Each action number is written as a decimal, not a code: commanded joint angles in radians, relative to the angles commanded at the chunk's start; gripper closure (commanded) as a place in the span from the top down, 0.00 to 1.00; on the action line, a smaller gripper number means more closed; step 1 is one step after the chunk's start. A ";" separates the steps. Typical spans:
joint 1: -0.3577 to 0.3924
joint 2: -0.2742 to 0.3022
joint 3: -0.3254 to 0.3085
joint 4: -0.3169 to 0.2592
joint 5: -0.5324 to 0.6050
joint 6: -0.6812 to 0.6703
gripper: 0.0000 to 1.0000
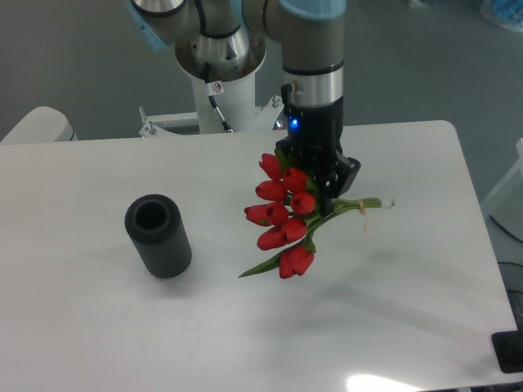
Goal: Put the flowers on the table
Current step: 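Rotate the gripper holding the red tulips so the stems lie sideways, then lower the held tulip bunch onto the white table surface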
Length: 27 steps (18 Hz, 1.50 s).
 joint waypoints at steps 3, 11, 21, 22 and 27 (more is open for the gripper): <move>0.000 -0.003 -0.018 0.000 0.071 0.090 0.41; 0.003 -0.037 -0.094 -0.008 0.212 0.185 0.41; -0.014 -0.064 -0.238 -0.009 0.229 0.204 0.41; -0.017 -0.072 -0.249 -0.008 0.229 0.206 0.41; -0.037 -0.100 -0.265 -0.008 0.230 0.198 0.41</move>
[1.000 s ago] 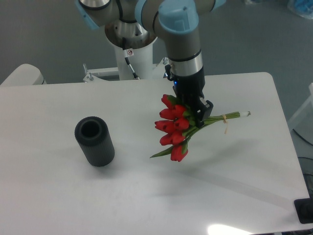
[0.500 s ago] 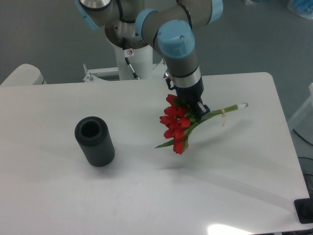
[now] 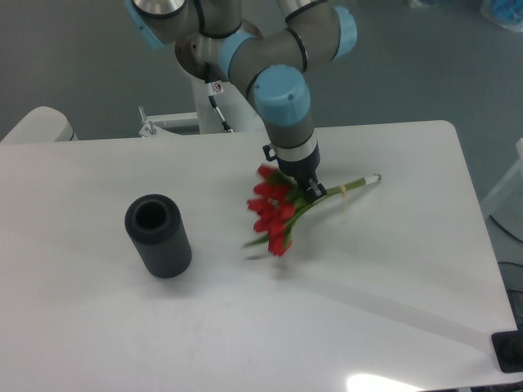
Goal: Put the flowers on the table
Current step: 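Lower the held tulip bunch onto the white table surface, then open the gripper and lift it away from the tulip stems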
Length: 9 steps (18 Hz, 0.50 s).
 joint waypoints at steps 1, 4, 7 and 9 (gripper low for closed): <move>0.000 -0.002 -0.008 0.002 0.000 0.002 0.41; -0.003 -0.006 0.014 0.000 -0.005 0.003 0.41; 0.002 0.001 0.037 -0.012 -0.012 0.005 0.55; -0.005 0.006 0.084 -0.035 -0.012 -0.001 0.80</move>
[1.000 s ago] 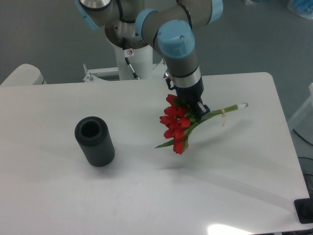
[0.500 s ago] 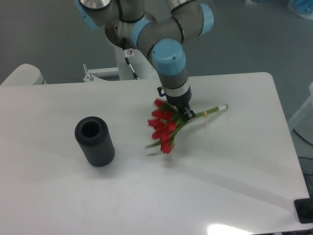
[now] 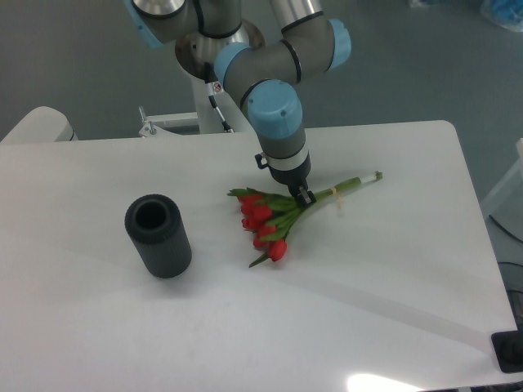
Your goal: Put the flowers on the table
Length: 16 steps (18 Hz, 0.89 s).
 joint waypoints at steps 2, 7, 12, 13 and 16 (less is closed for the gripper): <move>0.002 0.005 0.054 -0.041 -0.014 -0.006 0.95; 0.043 0.025 0.221 -0.204 -0.109 -0.012 0.99; 0.106 0.025 0.391 -0.377 -0.181 0.006 0.99; 0.118 0.018 0.416 -0.409 -0.202 0.012 0.99; 0.185 0.014 0.454 -0.451 -0.261 0.107 0.99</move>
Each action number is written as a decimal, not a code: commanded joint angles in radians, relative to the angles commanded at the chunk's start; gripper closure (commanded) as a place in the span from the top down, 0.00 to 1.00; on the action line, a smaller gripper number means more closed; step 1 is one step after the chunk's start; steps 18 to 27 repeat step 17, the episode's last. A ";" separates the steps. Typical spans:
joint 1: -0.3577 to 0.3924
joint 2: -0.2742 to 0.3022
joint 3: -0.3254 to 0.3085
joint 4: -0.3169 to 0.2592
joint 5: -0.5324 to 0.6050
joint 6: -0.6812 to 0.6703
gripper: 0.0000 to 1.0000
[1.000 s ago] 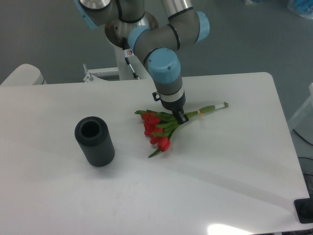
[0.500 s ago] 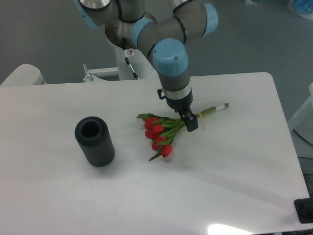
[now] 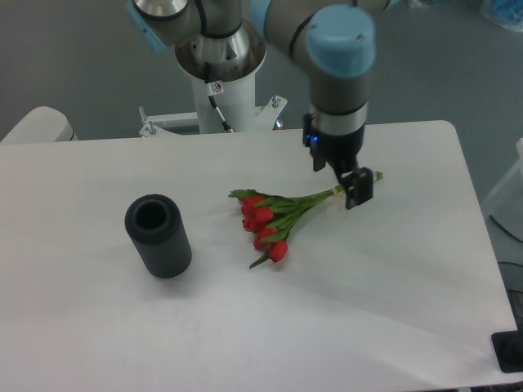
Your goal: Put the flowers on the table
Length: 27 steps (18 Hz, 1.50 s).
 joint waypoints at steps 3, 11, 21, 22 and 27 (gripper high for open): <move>0.071 -0.002 0.002 -0.009 -0.046 0.109 0.99; 0.106 -0.005 0.000 -0.012 -0.060 0.160 0.99; 0.103 -0.003 0.002 -0.011 -0.065 0.155 0.99; 0.103 -0.003 0.002 -0.011 -0.065 0.155 0.99; 0.103 -0.003 0.002 -0.011 -0.065 0.155 0.99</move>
